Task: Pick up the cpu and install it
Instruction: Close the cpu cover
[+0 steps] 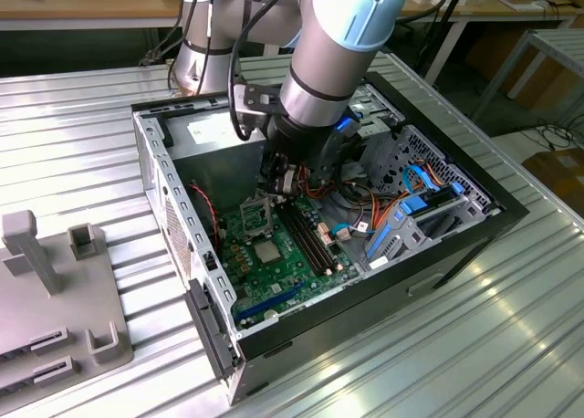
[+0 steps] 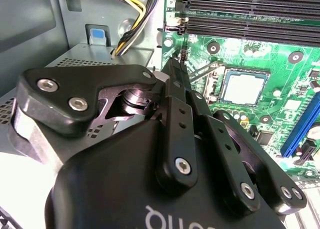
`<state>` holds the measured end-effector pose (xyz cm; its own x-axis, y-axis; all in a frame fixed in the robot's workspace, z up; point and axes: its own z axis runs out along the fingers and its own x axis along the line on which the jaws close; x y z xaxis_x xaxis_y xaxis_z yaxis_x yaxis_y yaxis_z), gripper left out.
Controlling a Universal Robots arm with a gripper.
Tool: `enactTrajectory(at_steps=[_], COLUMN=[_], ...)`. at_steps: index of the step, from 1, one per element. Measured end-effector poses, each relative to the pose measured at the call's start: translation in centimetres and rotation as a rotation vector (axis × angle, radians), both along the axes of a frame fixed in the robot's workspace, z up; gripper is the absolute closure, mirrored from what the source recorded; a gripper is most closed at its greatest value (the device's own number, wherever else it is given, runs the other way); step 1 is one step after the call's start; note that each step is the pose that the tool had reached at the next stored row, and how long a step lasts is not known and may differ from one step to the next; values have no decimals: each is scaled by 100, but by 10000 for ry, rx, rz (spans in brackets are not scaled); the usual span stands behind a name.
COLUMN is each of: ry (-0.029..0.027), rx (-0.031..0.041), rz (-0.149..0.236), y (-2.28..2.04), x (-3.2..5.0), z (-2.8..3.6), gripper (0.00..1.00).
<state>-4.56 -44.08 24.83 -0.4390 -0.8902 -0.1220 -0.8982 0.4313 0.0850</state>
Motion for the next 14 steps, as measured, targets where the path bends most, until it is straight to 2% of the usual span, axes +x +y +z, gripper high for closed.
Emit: enactTrajectory(at_steps=[8,14], ry=[1,-4], rx=[7,9], rz=[7,82], y=[-3,-22], x=[0,-6], z=[18,17], gripper=[89,89])
